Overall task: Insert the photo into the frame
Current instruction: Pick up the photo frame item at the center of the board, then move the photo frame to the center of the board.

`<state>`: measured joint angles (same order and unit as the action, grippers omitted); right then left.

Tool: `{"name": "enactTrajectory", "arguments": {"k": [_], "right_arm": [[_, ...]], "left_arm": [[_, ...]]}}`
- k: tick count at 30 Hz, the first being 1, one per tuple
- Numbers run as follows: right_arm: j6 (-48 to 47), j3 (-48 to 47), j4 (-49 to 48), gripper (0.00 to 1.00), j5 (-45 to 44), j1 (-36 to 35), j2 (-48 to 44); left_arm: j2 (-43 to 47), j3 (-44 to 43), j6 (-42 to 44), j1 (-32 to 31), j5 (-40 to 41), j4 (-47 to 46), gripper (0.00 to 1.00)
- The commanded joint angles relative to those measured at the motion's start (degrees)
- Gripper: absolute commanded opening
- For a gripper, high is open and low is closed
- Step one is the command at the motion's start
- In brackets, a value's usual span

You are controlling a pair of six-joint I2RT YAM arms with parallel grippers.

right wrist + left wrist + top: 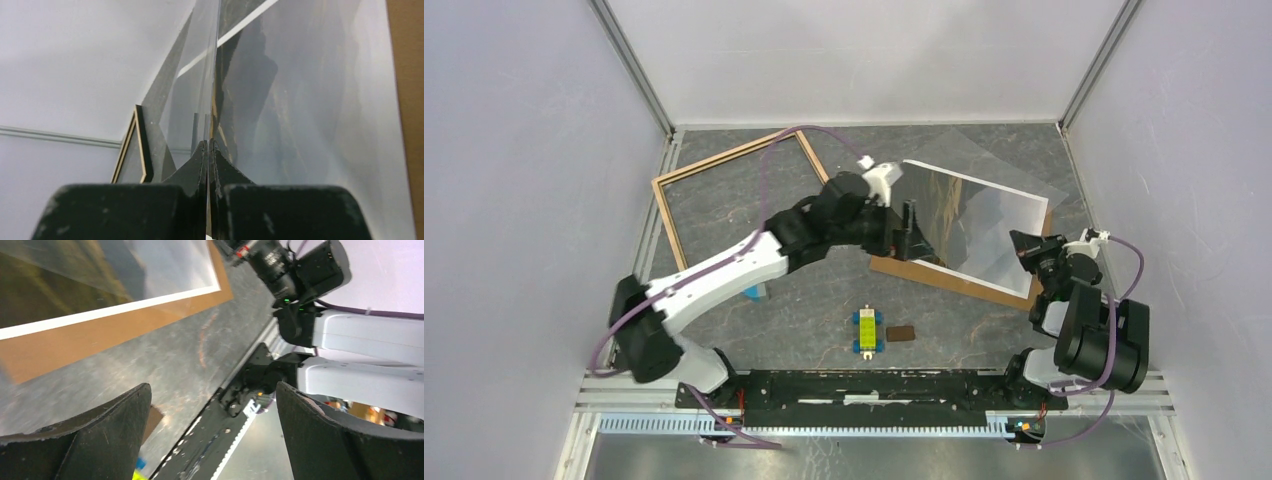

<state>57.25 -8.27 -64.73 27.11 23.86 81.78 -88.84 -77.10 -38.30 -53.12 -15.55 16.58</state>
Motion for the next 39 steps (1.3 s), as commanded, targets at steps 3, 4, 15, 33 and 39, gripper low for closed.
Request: {"name": "enactTrajectory", "arguments": {"k": [3, 4, 15, 33, 39], "right_arm": [[-7.38, -3.37, 14.19, 0.0, 3.68, 2.43, -6.36], [-8.36, -4.35, 17.33, 0.0, 3.9, 2.82, -7.81], [-22.94, -20.32, 47.09, 0.0, 3.36, 3.3, -20.11], [-33.25, -35.51, 64.57, 0.0, 3.75, 3.15, -24.23], [-34.45, -39.12, 69.85, 0.0, 3.24, 3.02, -25.24]], "left_arm": [[13.63, 10.95, 5.59, 9.15, 13.21, 8.51, 1.0], [14.68, 12.47, 4.63, 11.99, 13.78, 8.19, 1.0], [-2.44, 8.05, -0.41, 28.73, 19.97, -2.22, 1.0], [-28.5, -5.07, 4.34, 25.58, 7.94, -7.62, 1.0], [-25.31, 1.61, 3.33, 22.27, 5.62, -9.91, 1.0]]}}
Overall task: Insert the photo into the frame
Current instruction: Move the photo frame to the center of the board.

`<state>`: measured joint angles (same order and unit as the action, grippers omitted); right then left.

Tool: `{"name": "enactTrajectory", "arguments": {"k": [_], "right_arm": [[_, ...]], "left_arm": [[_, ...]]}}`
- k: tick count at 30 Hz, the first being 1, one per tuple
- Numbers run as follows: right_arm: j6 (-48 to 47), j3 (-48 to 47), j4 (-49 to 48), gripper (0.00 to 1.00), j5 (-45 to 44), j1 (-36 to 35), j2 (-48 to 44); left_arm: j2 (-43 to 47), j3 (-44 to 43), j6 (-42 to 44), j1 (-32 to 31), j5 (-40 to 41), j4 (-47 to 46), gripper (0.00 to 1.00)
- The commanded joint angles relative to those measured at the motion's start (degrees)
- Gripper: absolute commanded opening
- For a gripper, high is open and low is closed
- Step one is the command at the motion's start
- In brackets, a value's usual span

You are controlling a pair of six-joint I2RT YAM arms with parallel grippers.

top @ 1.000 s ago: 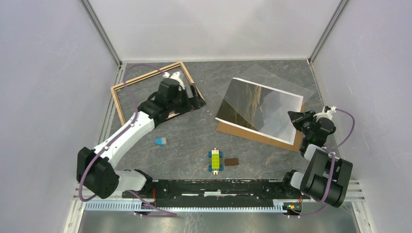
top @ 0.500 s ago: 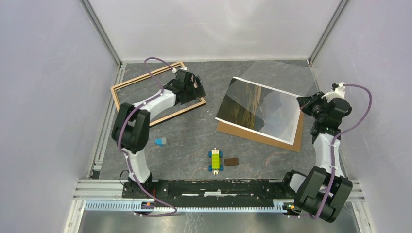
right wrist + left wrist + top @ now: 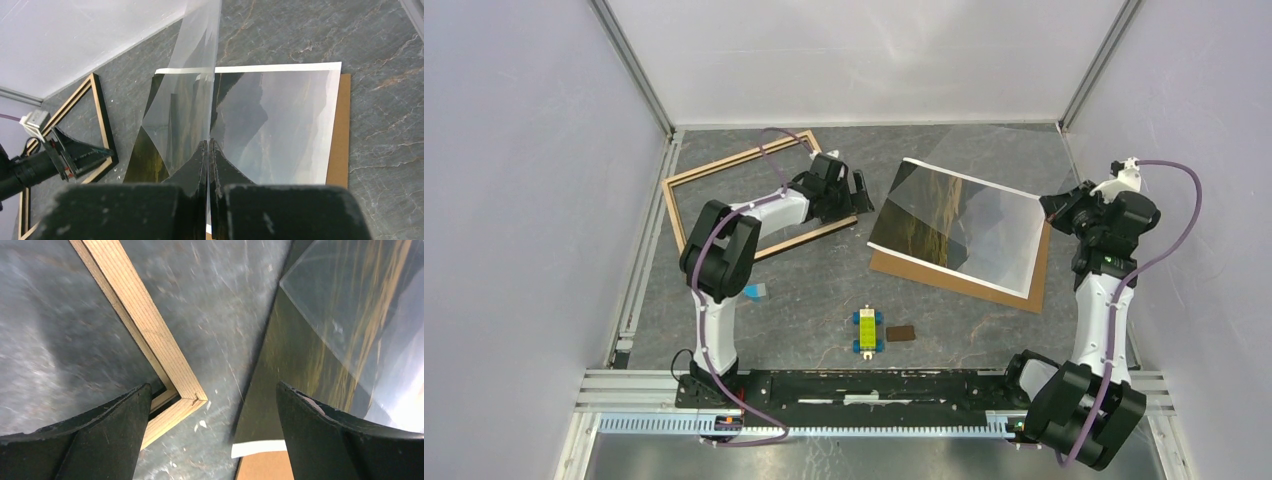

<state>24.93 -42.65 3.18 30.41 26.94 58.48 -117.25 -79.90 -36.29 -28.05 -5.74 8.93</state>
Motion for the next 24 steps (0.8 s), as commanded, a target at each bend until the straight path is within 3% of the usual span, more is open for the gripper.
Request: {"name": "enactTrajectory", "arguments": {"k": [1, 10, 15, 20, 24], "right_arm": [[-2.23, -5.25, 2.29, 0.0, -0.14, -0.1, -2.05], [-3.33, -12.26, 6.92, 0.0, -0.82, -0.28, -1.25], [-5.09, -20.09, 10.7, 0.0, -3.18, -2.74, 1.49], [-5.0, -32.97, 14.71, 0.0, -6.36, -8.86, 4.62], [-6.99, -50.52, 23.76, 0.0, -12.46, -18.55, 11.05]], "left_arm": [[3.88, 5.45, 0.86, -3.27, -4.94, -2.69, 1.0], [13.3, 11.96, 1.53, -6.21, -7.17, -2.82, 1.0], [22.25, 6.81, 7.08, -6.16, -3.84, 9.02, 1.0], [36.06, 2.91, 11.33, -6.15, -0.68, 18.82, 1.0], [48.42, 2.19, 13.73, -6.14, 2.84, 23.26, 1.0]]}}
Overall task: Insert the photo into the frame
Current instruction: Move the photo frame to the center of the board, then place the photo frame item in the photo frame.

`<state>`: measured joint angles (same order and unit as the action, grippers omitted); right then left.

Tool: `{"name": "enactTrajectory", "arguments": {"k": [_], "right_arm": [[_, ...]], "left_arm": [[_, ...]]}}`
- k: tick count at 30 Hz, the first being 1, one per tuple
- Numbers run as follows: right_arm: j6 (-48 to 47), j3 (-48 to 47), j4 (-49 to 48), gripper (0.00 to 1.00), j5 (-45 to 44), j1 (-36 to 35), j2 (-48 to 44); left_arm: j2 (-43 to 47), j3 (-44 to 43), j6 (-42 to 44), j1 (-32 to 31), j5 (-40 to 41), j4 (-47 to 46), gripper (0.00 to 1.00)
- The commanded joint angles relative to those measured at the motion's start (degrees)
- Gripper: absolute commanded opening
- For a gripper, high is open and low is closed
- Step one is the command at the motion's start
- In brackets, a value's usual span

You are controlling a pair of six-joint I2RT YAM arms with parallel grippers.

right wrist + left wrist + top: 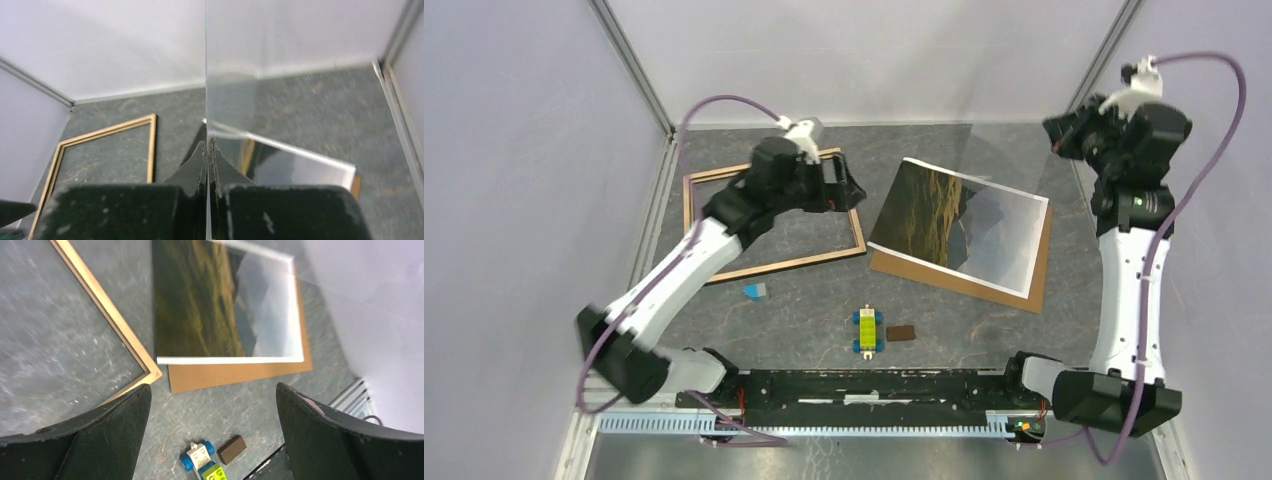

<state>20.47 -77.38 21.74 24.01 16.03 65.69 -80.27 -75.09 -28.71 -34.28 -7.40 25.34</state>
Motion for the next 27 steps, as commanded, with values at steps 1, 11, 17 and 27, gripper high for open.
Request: {"name": "enactTrajectory", "arguments": {"k": [1, 11, 17, 27], "right_arm": [[-2.52, -19.04, 6.33, 0.0, -7.16, -9.86, 5.59], [2.77, -42.95, 8.51, 0.0, -18.52, -43.37, 24.22], [14.93, -43.24, -6.07, 0.0, -10.43, -52.52, 30.11], [31.32, -14.01, -27.75, 0.0, -6.21, -50.33, 30.93]], "left_arm": [[14.72, -2.53, 6.73, 0.09, 6.03, 7.55, 1.0], [33.73, -4.74, 9.66, 0.07, 16.69, 12.53, 1.0], [39.31, -6.38, 11.87, 0.05, 22.35, 12.19, 1.0], [41.04, -5.83, 15.07, 0.09, 22.27, 9.98, 1.0]]}}
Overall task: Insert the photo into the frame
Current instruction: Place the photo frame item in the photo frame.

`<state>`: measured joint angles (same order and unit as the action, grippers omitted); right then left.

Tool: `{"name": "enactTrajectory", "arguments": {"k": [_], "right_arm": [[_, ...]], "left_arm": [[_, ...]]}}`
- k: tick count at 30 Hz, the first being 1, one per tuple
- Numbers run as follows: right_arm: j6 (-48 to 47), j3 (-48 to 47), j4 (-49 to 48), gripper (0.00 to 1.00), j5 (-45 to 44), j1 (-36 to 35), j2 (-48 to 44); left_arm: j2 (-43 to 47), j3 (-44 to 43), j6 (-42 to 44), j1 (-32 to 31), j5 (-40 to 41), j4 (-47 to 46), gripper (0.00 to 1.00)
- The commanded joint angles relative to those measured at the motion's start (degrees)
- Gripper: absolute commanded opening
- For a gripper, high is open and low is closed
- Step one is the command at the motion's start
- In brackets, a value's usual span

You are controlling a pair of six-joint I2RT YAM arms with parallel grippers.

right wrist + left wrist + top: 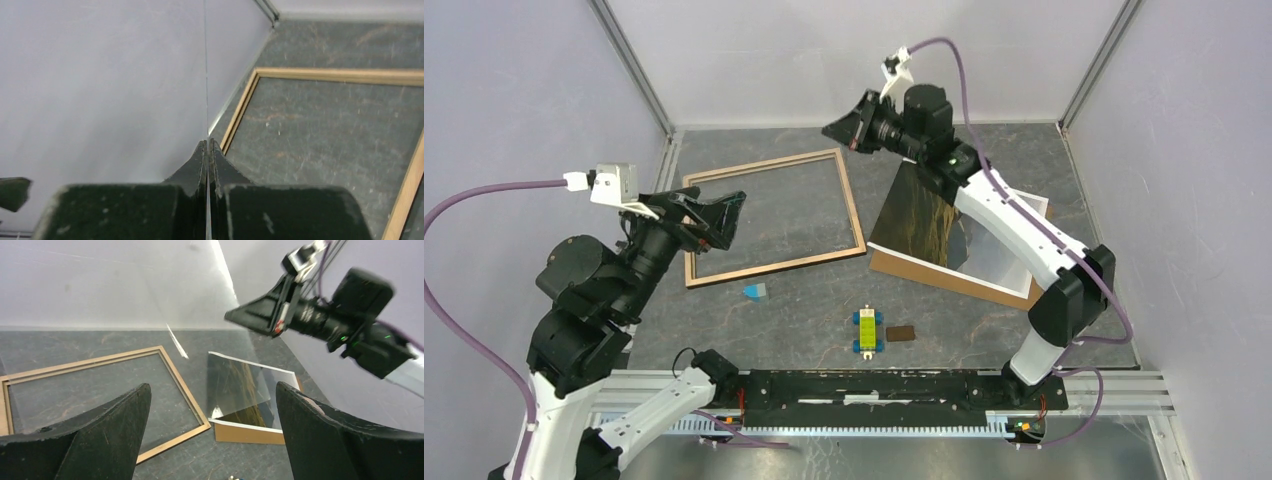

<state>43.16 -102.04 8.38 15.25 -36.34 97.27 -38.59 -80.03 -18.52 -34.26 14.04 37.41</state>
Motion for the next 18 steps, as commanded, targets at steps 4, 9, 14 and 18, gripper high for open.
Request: {"name": "enactTrajectory", "arguments": {"k": [4, 9, 14, 18], "right_arm": [[11.34, 21.89, -23.53, 0.0, 5.52, 6.43, 3.38], [13.9, 29.15, -31.98, 0.0, 13.45, 12.99, 12.91], [12.55, 28.42, -34.14, 0.0, 20.78, 16.28, 20.6], [10.38, 28.84, -35.46, 0.27, 21.73, 17.48, 22.28]], "left_arm": [[-2.62, 1.28, 6.5, -0.01, 0.75, -3.15, 1.0], [-6.32, 6.5, 7.81, -3.06, 2.13, -6.56, 1.0], [-10.96, 8.67, 10.58, -8.0, 7.46, -8.32, 1.0], [-12.0, 11.59, 9.95, -9.36, 7.9, -10.58, 1.0]]}}
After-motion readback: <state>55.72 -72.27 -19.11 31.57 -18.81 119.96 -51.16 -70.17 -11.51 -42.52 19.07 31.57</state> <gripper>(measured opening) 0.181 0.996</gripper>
